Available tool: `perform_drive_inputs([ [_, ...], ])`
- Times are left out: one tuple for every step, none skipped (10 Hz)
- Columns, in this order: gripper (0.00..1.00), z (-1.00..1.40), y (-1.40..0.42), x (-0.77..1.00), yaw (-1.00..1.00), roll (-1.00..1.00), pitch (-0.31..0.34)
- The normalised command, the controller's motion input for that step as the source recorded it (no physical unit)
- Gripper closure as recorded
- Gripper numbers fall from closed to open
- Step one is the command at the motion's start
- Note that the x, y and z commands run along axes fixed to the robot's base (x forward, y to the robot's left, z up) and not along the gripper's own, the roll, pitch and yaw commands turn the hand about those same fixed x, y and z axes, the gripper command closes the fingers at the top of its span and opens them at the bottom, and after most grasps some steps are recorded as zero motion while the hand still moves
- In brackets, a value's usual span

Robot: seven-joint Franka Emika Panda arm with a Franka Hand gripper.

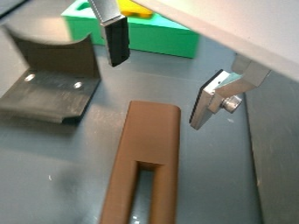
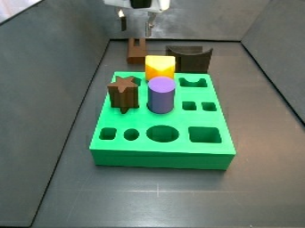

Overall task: Pick up the square-circle object. Move up. Rotate the square-circle object. Place the square-circle object on the fixture. Regrasp the square-circle object. Move to above the board. Insert the square-circle object.
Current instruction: Rotate the square-circle object.

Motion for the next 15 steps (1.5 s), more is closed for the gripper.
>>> perform_drive_inputs([
  [0.0,-0.04,0.0,0.03,1.0,-0.01,-0.001],
  [0.0,-0.04,0.0,0.03,1.0,-0.01,-0.001],
  [0.0,-0.04,0.0,0.03,1.0,-0.02,-0.002],
  [0.0,-0.04,0.0,0.03,1.0,-0.02,-0.002],
  [0.0,-0.04,0.0,0.03,1.0,-0.03,-0.003],
  [0.0,-0.04,0.0,0.03,0.85,-0.03,-0.003],
  [0.0,-0.04,0.0,0.03,0.51,-0.03,-0.003],
  [0.0,-0.04,0.0,0.03,0.33,-0.03,-0.003],
  [0.0,-1.0,0.0,0.0,0.0,0.0,0.0],
  [0.0,-1.0,0.0,0.0,-0.04,0.0,-0.003],
  [0.0,-1.0,0.0,0.02,-0.05,-0.01,-0.036],
  [0.0,-1.0,0.0,0.03,-0.04,-0.03,-0.045],
  [0.0,-1.0,0.01,0.04,-0.02,-0.06,-0.057],
  [0.0,-1.0,0.01,0.04,-0.02,-0.07,-0.061],
  [0.0,-0.92,0.01,0.04,-0.01,-0.1,-0.071],
])
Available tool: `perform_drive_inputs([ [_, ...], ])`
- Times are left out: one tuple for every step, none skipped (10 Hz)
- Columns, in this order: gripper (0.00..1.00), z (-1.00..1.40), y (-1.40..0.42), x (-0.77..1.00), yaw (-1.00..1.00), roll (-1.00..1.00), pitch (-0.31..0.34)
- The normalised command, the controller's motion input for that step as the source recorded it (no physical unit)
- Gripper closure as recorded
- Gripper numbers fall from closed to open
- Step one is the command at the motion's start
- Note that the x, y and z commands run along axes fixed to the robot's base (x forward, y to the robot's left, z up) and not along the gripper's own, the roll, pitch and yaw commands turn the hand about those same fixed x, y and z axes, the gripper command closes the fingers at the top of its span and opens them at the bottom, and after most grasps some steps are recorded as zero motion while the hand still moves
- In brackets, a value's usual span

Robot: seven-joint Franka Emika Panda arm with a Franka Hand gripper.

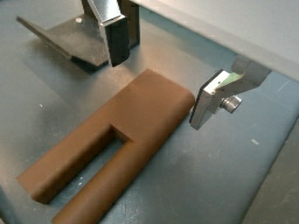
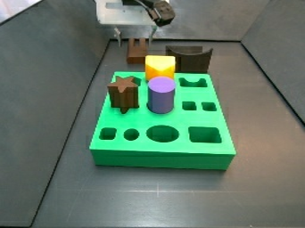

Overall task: Pick up the square-circle object. Move up. Rotate the square-circle object. Place the square-circle object on the fixture. Regrasp the square-circle object. Move to above the board. Insert the square-circle object.
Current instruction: Rotate the square-circle object, then move up.

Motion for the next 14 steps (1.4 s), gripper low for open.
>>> perform_drive_inputs([
  [0.0,-0.78,0.01,0.04,0.0,-0.12,-0.079],
  [0.0,-0.7,0.01,0.04,0.0,-0.13,-0.088],
  [0.0,-0.64,0.01,0.04,0.0,-0.13,-0.095],
  [0.0,-0.54,0.02,0.04,0.0,-0.15,-0.102],
  [0.0,-0.47,0.02,0.04,0.0,-0.16,-0.105],
  [0.0,-0.37,0.02,0.03,-0.01,-0.17,-0.112],
  [0.0,-0.33,0.02,0.03,-0.01,-0.17,-0.12],
  [0.0,-0.23,0.02,0.02,-0.01,-0.18,-0.129],
  [0.0,-0.19,0.02,0.03,-0.01,-0.18,-0.134],
  [1.0,0.0,0.0,0.0,0.0,0.0,0.0],
  [1.0,0.83,0.0,0.0,0.0,0.0,0.0],
  [1.0,0.81,0.0,-0.01,0.0,0.0,0.012],
  [1.0,0.71,0.0,-0.03,-0.01,0.01,0.029],
  [1.0,0.55,0.0,-0.02,-0.01,0.03,0.053],
])
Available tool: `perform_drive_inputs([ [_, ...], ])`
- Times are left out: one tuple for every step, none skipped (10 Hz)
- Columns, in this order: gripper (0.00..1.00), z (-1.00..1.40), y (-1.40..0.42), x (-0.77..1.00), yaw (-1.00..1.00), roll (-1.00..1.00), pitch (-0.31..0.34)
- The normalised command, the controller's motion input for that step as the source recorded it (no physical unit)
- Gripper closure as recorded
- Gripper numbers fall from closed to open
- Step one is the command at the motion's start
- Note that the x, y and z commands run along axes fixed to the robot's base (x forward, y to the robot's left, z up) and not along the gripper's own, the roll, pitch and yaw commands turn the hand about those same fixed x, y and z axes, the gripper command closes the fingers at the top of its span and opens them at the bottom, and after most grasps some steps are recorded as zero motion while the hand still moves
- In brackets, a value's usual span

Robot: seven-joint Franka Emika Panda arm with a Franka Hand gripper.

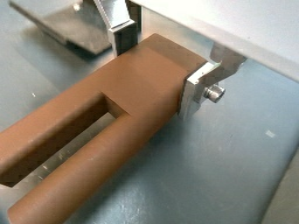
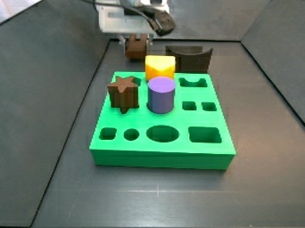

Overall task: Pick up the square-circle object. Move up. Rotate the square-circle object. Place the square-circle object on the fixture. Regrasp the square-circle object. Move to above the board. Insert the square-circle object.
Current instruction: Move up, then place the square-circle object on the fixture.

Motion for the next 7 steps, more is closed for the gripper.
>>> perform_drive_inputs([
  [1.0,0.46,0.0,-0.01,-0.02,0.05,0.064],
  [1.0,0.28,0.0,-0.01,-0.02,0.07,0.081],
  [1.0,1.0,0.0,0.0,0.0,0.0,0.0],
  [1.0,1.0,0.0,0.0,0.0,0.02,0.01],
  [1.0,1.0,0.0,-0.01,0.0,0.03,0.021],
  [1.0,1.0,0.0,-0.01,-0.01,0.06,0.045],
  [1.0,1.0,0.0,-0.02,-0.01,0.08,0.06],
])
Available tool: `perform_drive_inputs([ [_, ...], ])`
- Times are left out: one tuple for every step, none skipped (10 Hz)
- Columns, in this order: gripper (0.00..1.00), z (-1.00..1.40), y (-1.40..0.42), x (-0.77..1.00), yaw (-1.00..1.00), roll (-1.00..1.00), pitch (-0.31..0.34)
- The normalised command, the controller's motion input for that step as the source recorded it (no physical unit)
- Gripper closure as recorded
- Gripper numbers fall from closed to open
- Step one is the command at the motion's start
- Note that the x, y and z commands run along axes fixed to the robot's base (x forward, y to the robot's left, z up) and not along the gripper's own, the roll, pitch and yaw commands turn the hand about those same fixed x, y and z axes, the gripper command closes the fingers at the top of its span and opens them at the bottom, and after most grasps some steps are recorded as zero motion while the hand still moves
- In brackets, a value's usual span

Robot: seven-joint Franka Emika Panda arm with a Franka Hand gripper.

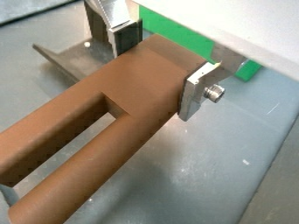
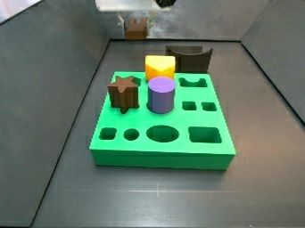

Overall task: Pick up the square-circle object. Move up. Rotate the square-circle object. Place the square-circle object on the fixture. Regrasp the square-circle object. Move to above the board. Insert the square-circle object.
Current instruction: Place the square-circle object on the fixture.

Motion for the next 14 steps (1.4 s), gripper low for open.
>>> perform_drive_inputs([
  [1.0,1.0,0.0,-0.02,-0.01,0.1,0.071],
  [1.0,1.0,0.0,-0.02,0.0,0.11,0.075],
  [1.0,1.0,0.0,-0.03,0.01,0.12,0.082],
  [1.0,1.0,0.0,-0.03,0.02,0.13,0.086],
  [1.0,0.97,0.0,-0.03,0.03,0.15,0.09],
  [1.0,0.9,0.0,-0.03,0.03,0.15,0.092],
  [1.0,0.74,0.0,-0.02,0.03,0.14,0.093],
  [1.0,0.62,0.0,-0.02,0.03,0.13,0.09],
  [1.0,0.45,0.0,-0.01,0.03,0.11,0.092],
  [1.0,0.37,0.01,0.0,0.02,0.1,0.095],
  [1.0,0.19,0.01,0.0,0.02,0.1,0.103],
  [1.0,-0.03,-0.82,1.0,-0.28,-0.16,0.053],
  [1.0,-0.05,-0.8,1.0,-0.27,-0.17,0.05],
  [1.0,-0.05,-0.73,1.0,-0.19,-0.16,0.047],
])
